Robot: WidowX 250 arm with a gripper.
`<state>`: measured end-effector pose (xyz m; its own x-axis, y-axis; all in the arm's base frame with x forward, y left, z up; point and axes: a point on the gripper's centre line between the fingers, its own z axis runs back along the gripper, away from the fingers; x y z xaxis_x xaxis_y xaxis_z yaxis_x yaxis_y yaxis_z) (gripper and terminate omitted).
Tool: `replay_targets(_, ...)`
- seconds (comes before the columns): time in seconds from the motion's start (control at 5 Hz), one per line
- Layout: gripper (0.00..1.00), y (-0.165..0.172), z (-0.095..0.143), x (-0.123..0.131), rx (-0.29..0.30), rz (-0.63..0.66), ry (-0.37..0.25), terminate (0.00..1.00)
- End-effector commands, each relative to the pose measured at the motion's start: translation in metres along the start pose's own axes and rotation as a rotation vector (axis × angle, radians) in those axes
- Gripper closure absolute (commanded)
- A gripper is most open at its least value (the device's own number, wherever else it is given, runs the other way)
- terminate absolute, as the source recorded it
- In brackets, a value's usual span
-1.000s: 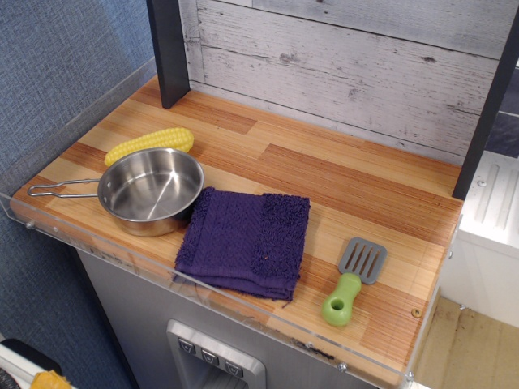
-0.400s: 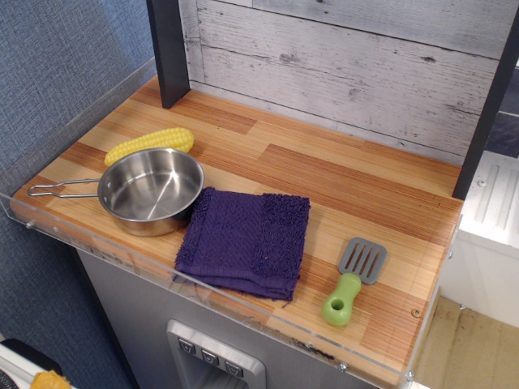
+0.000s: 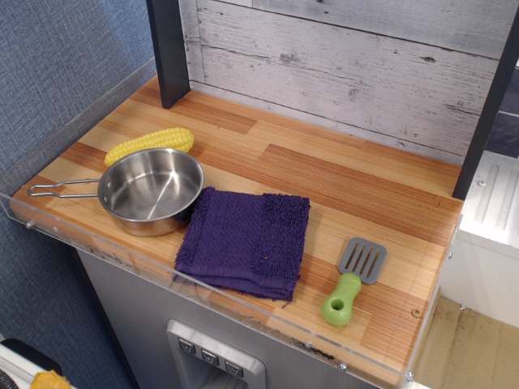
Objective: Move the towel slightly down
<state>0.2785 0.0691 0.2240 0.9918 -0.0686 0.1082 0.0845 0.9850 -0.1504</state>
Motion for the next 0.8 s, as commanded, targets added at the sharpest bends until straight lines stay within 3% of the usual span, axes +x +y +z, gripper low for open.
replay_targets(0.0,0.0,0.0067,0.0089,-0.0003,0.017,0.004,-0.037,0.0)
replay_targets(0.4,0.0,0.0067,0.0089,-0.0003,0.017,0.004,-0.037,0.0)
replay_targets(0.6,0.0,0.0067,0.0089,-0.0003,0.017,0.004,-0.037,1.0)
